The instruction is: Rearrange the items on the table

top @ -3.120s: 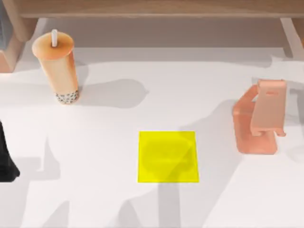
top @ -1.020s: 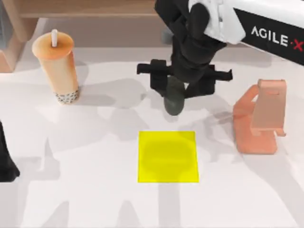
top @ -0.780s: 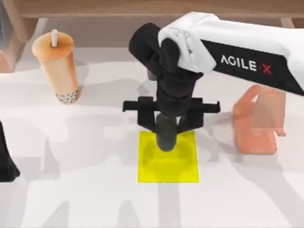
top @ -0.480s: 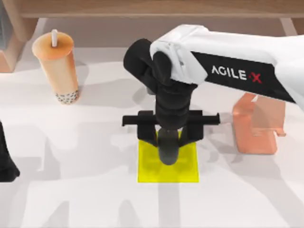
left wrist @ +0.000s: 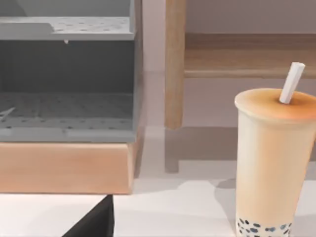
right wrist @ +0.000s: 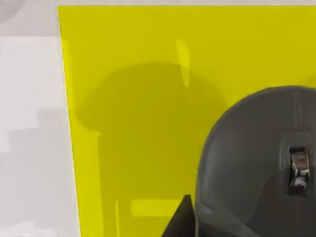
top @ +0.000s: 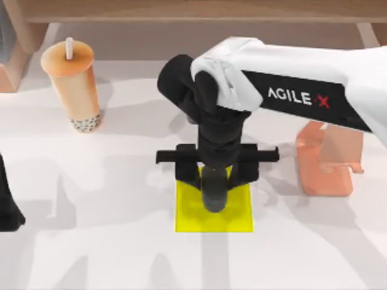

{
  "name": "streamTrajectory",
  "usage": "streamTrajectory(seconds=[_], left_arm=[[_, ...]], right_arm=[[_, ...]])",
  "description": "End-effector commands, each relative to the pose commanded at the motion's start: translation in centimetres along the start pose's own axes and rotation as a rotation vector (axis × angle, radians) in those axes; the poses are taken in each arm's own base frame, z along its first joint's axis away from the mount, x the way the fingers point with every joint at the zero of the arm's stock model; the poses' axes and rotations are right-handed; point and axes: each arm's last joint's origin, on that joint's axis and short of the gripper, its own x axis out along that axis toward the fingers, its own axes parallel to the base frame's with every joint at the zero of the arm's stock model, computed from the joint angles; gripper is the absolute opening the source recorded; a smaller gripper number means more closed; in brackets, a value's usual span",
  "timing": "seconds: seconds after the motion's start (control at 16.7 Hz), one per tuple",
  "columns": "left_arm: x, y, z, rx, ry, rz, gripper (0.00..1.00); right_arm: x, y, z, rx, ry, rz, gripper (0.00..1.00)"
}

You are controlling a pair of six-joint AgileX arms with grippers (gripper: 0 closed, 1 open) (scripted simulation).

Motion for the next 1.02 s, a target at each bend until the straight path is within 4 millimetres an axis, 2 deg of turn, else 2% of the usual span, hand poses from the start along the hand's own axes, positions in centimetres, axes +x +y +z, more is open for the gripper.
streamTrajectory(seconds=[0.24,1.02], left_arm=[[0.00,0.00,0.00,0.000,0.000,0.000,1.00],[0.00,0.00,0.00,0.000,0.000,0.000,1.00]], right_arm=[[0.15,0.02,-0.02,-0.001,0.001,-0.001,0.00],[0.15,0.02,-0.02,-0.001,0.001,-0.001,0.98]])
